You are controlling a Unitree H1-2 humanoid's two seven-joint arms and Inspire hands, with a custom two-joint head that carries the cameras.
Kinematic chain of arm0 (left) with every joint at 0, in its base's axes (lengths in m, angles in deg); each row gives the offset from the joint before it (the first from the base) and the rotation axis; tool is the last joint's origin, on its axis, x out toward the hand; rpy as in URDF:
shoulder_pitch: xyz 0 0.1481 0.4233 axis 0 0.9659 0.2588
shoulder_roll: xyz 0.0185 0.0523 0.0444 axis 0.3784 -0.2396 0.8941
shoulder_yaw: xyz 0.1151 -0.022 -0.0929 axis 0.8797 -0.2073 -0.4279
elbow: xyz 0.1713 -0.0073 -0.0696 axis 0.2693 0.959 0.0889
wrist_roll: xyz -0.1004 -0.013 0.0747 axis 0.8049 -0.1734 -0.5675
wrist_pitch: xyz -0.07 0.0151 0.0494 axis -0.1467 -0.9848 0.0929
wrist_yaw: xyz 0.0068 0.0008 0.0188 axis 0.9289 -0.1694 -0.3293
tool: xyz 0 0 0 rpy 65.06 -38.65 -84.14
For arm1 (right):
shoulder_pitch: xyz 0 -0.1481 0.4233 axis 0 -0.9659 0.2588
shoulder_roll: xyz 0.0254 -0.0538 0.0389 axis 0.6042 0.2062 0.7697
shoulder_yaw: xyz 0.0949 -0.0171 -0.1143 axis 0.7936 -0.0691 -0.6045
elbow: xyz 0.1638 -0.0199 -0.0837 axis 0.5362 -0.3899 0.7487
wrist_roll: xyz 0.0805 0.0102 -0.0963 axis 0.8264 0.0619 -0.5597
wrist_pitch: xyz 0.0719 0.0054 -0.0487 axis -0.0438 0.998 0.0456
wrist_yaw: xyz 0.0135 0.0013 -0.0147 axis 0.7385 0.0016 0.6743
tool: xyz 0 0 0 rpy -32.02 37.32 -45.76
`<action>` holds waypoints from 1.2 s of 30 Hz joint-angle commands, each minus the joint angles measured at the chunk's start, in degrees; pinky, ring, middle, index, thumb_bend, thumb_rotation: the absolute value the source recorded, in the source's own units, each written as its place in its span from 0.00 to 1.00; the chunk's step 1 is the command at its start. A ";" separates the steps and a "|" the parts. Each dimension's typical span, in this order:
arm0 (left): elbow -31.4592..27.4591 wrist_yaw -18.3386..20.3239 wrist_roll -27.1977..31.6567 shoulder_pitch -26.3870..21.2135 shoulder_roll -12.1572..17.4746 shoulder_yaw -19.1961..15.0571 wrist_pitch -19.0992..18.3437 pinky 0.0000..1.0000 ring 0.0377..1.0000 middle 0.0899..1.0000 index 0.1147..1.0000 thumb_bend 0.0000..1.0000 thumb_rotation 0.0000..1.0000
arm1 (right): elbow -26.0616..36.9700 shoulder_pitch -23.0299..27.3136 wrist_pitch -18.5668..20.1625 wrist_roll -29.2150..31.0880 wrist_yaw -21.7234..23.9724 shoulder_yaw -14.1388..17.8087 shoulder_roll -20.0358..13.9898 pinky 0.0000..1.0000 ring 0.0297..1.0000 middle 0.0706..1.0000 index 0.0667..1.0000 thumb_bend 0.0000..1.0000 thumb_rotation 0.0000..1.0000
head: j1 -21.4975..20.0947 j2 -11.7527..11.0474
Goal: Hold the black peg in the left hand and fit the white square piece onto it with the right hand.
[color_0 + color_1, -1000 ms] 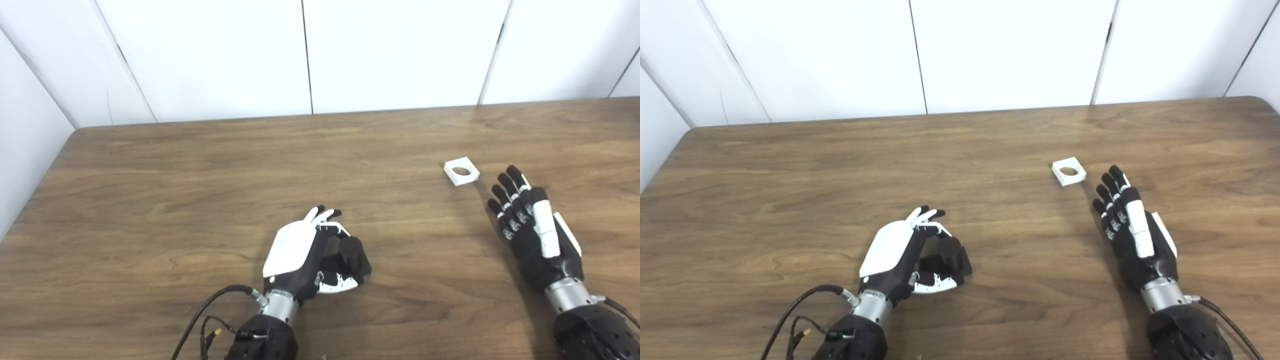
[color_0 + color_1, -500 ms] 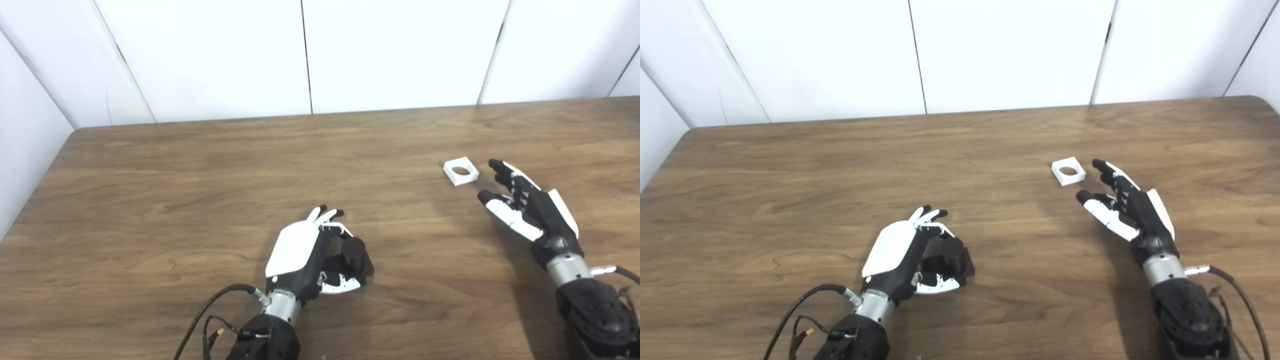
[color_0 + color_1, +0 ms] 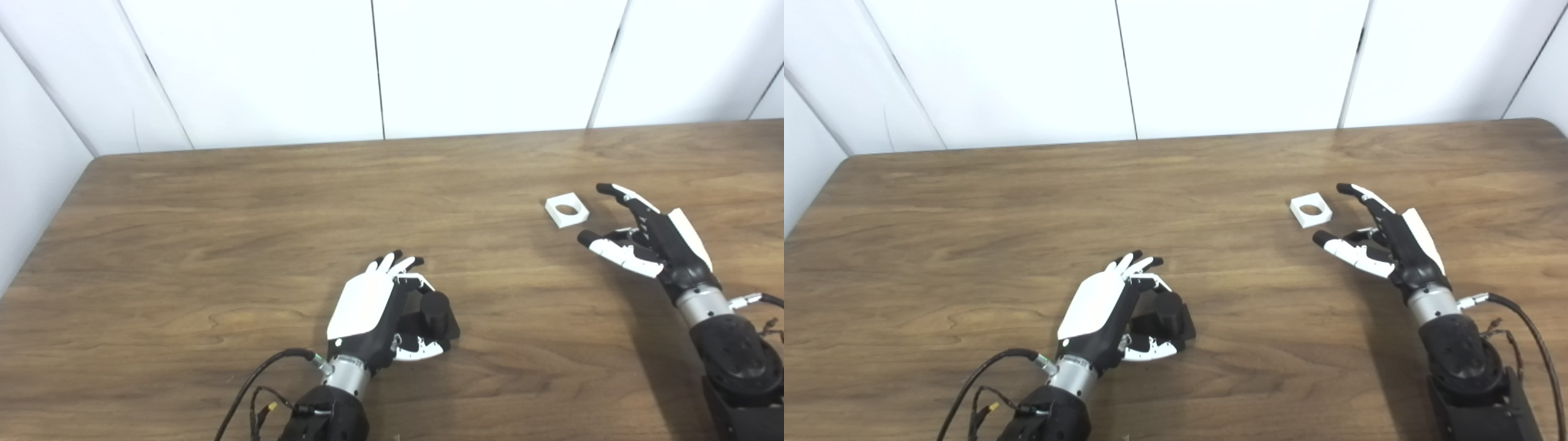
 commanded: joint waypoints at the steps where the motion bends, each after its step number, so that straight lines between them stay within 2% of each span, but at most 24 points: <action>1: -0.73 0.12 -1.38 -0.43 0.16 0.14 0.57 1.00 0.99 0.90 0.43 0.52 0.06 | 0.13 2.64 -0.30 -2.26 0.00 -0.02 -2.58 0.92 0.94 0.92 0.84 0.76 0.50 | 0.05 0.02; 9: -0.69 -0.04 -1.10 -0.19 0.14 0.15 0.92 1.00 1.00 0.90 0.43 0.52 0.06 | -1.60 6.38 2.54 -6.29 2.18 -1.92 -5.86 0.97 0.97 0.93 0.85 0.77 0.51 | -0.06 -0.04; 22: -0.82 -0.63 -1.12 0.65 0.24 0.28 1.43 1.00 0.99 0.90 0.43 0.52 0.06 | -8.25 13.57 1.40 -11.83 5.63 -6.48 -11.38 0.93 0.98 0.94 0.81 0.79 0.37 | -0.63 -0.55; 36: -0.54 -1.11 -1.48 1.04 0.07 0.51 1.68 0.99 0.99 0.90 0.43 0.52 0.06 | -9.86 17.70 1.50 -14.77 7.32 -8.63 -11.97 0.94 1.00 0.95 0.80 0.81 0.31 | -0.61 -0.81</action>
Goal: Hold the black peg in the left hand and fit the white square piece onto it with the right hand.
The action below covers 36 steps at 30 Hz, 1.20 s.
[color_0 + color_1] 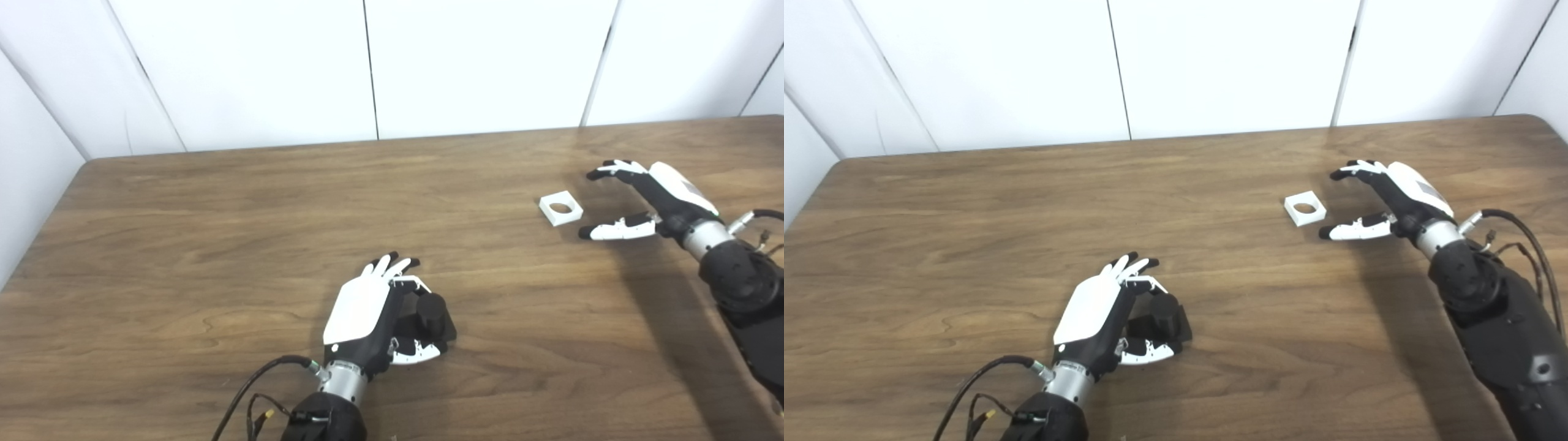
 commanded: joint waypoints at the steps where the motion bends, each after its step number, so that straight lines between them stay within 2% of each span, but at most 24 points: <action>1: -0.51 0.23 -1.30 -0.04 0.11 0.29 0.55 0.99 0.99 0.90 0.43 0.52 0.06 | 1.11 4.10 -0.56 -0.62 0.42 0.17 -1.81 0.94 1.00 0.95 0.80 0.81 0.31 | -0.08 0.07; 7: -0.31 0.08 -1.55 -0.06 -0.06 0.42 0.64 0.99 0.99 0.90 0.43 0.52 0.06 | -0.10 6.31 -1.58 -2.63 1.93 -1.69 -2.84 1.00 1.00 0.95 0.80 0.81 0.29 | 0.01 0.00; 14: 0.01 0.02 -1.75 -0.06 -0.56 0.40 0.60 0.99 0.99 0.90 0.43 0.52 0.06 | -1.37 8.11 -2.29 -3.41 3.26 -2.84 -3.50 1.00 1.00 0.94 0.80 0.81 0.30 | 0.17 -0.16; 26: 0.32 0.00 -1.96 -0.16 -0.62 0.52 0.70 1.00 0.99 0.91 0.43 0.52 0.06 | -5.16 12.13 -5.35 -7.08 5.83 -7.26 -4.99 1.00 1.00 0.94 0.79 0.82 0.27 | 0.26 -0.12; 36: 0.46 -0.03 -2.21 -0.16 -1.20 0.65 0.41 0.99 0.99 0.90 0.43 0.52 0.06 | -6.21 14.54 -6.81 -8.58 7.86 -9.11 -5.43 1.00 1.00 0.93 0.78 0.83 0.29 | 0.48 -0.14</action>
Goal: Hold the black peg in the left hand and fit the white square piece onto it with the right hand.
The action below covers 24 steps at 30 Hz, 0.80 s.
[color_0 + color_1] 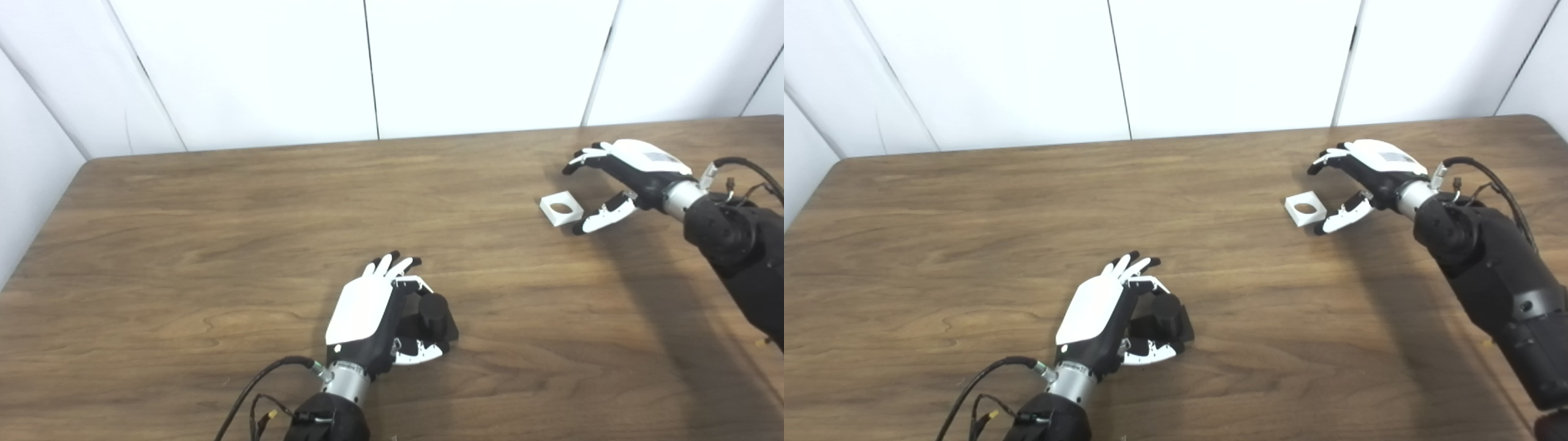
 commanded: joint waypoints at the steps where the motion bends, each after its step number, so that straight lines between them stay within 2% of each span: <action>1: 0.21 0.19 -1.14 -0.24 -0.47 0.50 0.14 0.99 0.99 0.90 0.43 0.52 0.06 | 0.90 4.02 -1.39 -0.42 0.24 0.38 -1.56 1.00 1.00 0.93 0.78 0.83 0.29 | 0.17 -0.02; 11: 0.48 -0.39 -1.90 -0.03 -0.70 0.92 0.59 0.99 0.98 0.90 0.43 0.52 0.06 | -1.43 6.69 -2.18 -2.22 1.79 -1.65 -1.14 1.00 1.00 0.94 0.76 0.82 0.30 | 0.53 0.05; 24: 0.59 -0.33 -2.73 -0.05 -1.32 1.08 0.24 0.98 0.99 0.90 0.43 0.52 0.06 | -3.05 9.15 -3.39 -4.01 3.21 -3.78 -0.58 1.00 1.00 0.94 0.69 0.82 0.26 | 0.89 0.30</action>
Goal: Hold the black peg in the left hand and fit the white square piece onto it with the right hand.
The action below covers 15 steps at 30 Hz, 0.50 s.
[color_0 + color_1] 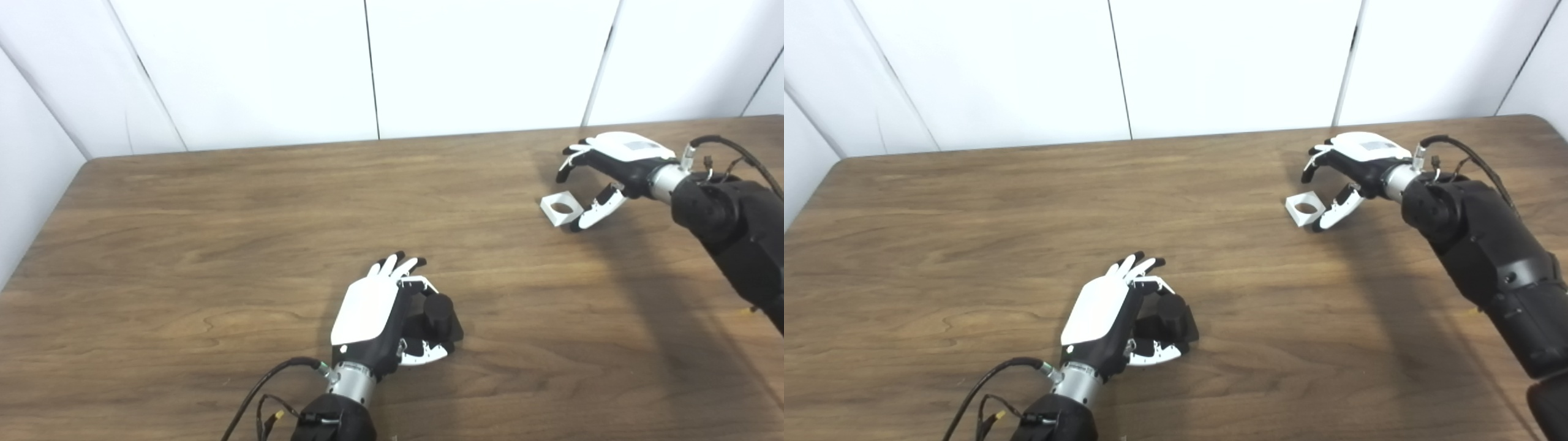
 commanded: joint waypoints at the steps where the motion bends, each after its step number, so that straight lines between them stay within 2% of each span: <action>1: 0.44 -0.21 -0.83 -0.15 -0.45 0.40 0.32 0.98 0.99 0.90 0.43 0.52 0.06 | 0.09 3.90 -1.53 -0.14 -0.30 0.26 -0.49 1.00 1.00 0.94 0.69 0.83 0.26 | 0.02 0.04; 15: 0.34 0.19 -1.28 -0.20 -0.89 0.53 0.11 0.99 0.99 0.90 0.43 0.52 0.06 | 0.06 4.43 -2.00 -1.87 0.64 -1.59 0.88 1.00 1.00 0.94 0.68 0.83 0.26 | 0.36 0.19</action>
